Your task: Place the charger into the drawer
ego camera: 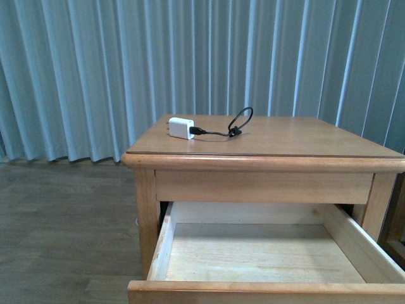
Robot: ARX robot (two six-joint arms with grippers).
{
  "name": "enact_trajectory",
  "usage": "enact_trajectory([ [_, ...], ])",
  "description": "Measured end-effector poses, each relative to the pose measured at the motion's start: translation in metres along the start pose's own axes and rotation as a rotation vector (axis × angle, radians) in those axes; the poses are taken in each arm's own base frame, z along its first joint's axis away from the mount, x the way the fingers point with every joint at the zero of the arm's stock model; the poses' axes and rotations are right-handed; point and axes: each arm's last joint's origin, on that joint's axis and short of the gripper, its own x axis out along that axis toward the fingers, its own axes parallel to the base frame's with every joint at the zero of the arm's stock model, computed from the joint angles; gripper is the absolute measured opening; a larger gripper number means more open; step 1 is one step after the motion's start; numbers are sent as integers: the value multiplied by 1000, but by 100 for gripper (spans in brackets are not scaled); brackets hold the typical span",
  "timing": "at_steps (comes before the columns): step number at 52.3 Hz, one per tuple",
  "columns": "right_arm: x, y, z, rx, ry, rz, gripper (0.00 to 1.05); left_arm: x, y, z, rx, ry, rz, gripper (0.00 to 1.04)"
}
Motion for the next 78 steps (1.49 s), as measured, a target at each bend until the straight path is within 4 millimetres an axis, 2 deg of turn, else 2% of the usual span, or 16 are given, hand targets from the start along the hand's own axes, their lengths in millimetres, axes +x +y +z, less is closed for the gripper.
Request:
enact_trajectory([
  [5, -8, -3, -5, 4, -32, -26, 97, 0, 0, 0, 0, 0, 0, 99],
  [26, -9, -4, -7, -11, -50, -49, 95, 0, 0, 0, 0, 0, 0, 99],
  [30, -8, -5, -17, -122, -195, -187, 82, 0, 0, 0, 0, 0, 0, 99],
  [34, -8, -1, -25, -155, -259, -266, 69, 0, 0, 0, 0, 0, 1, 99],
  [41, -1, 1, -45, -176, -248, -241, 43, 0, 0, 0, 0, 0, 0, 99],
  [45, 2, -2, -56, -179, -245, -248, 22, 0, 0, 0, 0, 0, 1, 99],
  [50, 3, -3, -63, -181, -249, -248, 2, 0, 0, 0, 0, 0, 1, 99],
  [72, 8, -8, -82, -183, -248, -248, 2, 0, 0, 0, 0, 0, 1, 99],
  [78, 8, -8, -84, -184, -247, -249, 21, 0, 0, 0, 0, 0, 1, 99],
])
